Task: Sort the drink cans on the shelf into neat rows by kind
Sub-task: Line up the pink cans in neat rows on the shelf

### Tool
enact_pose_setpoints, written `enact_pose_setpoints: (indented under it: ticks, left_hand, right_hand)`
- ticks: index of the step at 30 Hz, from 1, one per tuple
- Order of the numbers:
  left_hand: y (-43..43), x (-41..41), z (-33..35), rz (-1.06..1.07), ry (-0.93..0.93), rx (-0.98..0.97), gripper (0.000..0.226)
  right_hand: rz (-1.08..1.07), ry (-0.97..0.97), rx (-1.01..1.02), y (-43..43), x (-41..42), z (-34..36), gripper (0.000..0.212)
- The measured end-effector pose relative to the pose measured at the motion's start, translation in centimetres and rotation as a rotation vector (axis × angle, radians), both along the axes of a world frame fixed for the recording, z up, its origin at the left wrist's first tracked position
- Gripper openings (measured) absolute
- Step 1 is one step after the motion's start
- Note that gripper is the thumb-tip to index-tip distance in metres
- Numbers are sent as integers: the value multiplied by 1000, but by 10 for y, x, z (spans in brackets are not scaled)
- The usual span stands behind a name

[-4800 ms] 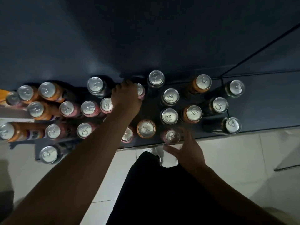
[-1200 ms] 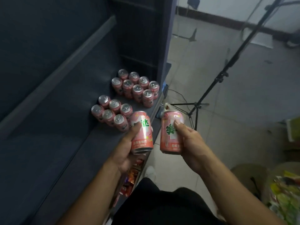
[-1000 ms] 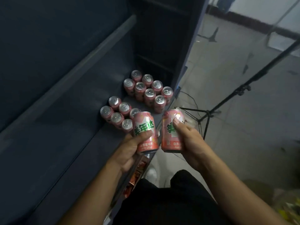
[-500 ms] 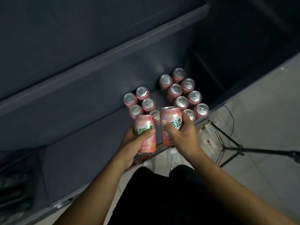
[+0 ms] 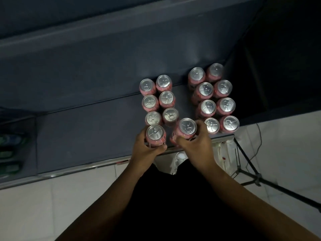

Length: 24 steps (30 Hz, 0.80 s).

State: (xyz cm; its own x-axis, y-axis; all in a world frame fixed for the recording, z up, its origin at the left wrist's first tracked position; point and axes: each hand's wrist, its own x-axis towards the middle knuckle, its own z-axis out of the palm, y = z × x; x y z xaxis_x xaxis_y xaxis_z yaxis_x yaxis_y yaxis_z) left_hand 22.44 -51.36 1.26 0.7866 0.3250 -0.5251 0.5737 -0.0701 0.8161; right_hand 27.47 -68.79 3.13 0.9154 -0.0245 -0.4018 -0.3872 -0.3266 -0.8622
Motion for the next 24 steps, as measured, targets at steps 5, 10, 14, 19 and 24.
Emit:
enact_pose_setpoints:
  ticks: [5, 10, 14, 19, 24]
  left_hand:
    - [-7, -5, -29, 25, 7, 107, 65]
    - [-11, -1, -48, 36, 18, 187, 73]
    - [-18, -1, -52, 55, 30, 209, 78]
    - [-17, -1, -52, 39, 21, 210, 83]
    - [-12, -2, -44, -67, 63, 251, 85]
  right_hand:
    - [71, 0, -103, 5, 3, -35, 57]
    - [189, 9, -262, 11, 6, -57, 73]
    - [214, 27, -274, 15, 3, -64, 74]
    - [247, 49, -276, 21, 0, -63, 77]
    - [295, 60, -325, 21, -2, -44, 82]
